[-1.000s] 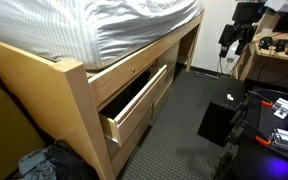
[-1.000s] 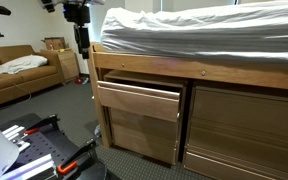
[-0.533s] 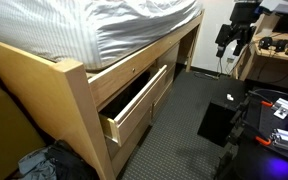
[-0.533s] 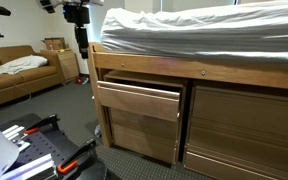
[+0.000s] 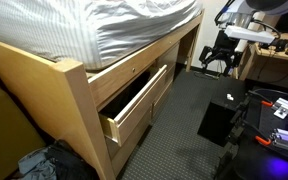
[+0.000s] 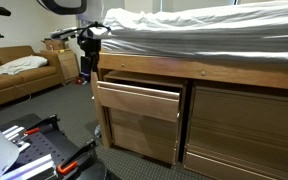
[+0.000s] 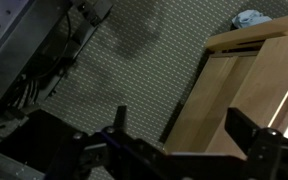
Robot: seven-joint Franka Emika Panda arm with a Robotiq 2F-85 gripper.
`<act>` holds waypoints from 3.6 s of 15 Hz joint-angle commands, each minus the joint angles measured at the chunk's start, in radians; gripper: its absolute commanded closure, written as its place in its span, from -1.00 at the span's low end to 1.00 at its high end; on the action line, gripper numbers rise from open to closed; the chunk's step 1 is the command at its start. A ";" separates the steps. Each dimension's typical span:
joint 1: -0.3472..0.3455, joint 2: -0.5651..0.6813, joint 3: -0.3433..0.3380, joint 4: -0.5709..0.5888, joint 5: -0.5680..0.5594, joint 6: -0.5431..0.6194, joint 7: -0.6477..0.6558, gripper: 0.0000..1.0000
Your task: Open the bedroom drawer fully
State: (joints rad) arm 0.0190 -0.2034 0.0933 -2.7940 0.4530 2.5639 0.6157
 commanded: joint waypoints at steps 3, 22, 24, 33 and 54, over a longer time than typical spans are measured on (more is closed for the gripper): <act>0.028 0.072 -0.008 0.009 0.061 0.024 0.009 -1.00; 0.197 0.316 0.049 0.162 0.708 0.494 -0.130 -1.00; 0.202 0.421 0.071 0.273 0.781 0.520 -0.167 -1.00; 0.199 0.640 0.119 0.510 0.848 0.546 -0.235 -1.00; 0.150 1.005 0.239 0.895 0.915 0.841 -0.465 -1.00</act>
State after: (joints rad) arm 0.2008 0.7684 0.2820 -1.9804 1.3694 3.2815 0.2446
